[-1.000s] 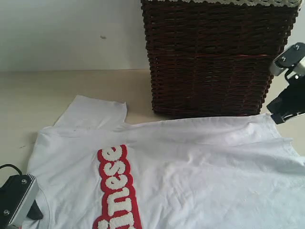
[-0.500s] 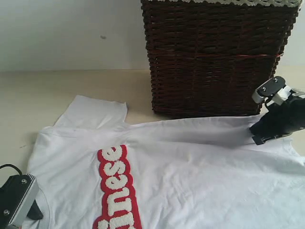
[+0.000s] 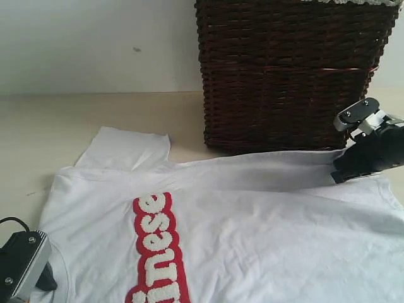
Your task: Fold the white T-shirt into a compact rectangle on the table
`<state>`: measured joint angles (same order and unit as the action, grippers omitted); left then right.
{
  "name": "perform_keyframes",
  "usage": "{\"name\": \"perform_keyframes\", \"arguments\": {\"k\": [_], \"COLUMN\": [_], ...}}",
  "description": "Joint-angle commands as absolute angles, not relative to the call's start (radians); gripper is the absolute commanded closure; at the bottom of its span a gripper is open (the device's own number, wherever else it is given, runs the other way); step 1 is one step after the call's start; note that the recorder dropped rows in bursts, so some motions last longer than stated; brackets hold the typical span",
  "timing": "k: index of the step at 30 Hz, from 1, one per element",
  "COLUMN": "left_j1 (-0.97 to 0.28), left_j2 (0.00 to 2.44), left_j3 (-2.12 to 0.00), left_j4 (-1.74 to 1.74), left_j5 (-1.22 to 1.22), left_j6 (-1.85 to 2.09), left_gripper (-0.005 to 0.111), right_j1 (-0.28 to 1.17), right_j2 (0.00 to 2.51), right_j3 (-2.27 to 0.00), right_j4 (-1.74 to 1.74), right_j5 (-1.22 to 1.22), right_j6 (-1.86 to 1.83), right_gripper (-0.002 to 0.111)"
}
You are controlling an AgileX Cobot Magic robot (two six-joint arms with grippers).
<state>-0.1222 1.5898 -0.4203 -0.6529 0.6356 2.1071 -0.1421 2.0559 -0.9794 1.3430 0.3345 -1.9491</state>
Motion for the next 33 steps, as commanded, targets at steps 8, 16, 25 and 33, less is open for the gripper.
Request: {"name": "perform_keyframes", "arguments": {"k": [8,16,25,33], "left_j1": [-0.127,-0.127,-0.127,-0.127], "left_j2": [1.614,1.614,1.614,1.614], "left_j3": [-0.411,-0.411,-0.411,-0.411], "left_j4": [-0.632,-0.632,-0.632,-0.632], "left_j5": [0.637,0.637,0.637,0.637], "left_j6": [2.094,2.094,2.094,2.094], "left_gripper": [0.002,0.002,0.002,0.002], "right_j1": [-0.151,-0.151,-0.151,-0.287], "right_j2": [2.017,1.935,1.683,1.652], "right_j3": [-0.964,-0.964,-0.964,-0.949], "right_j4": [1.302,1.272,0.763,0.296], "right_j5": [0.453,0.462,1.072,1.082], "right_j6": [-1.968,-1.968,-1.791,-1.963], "right_gripper": [0.102,0.066,0.058,0.057]}}
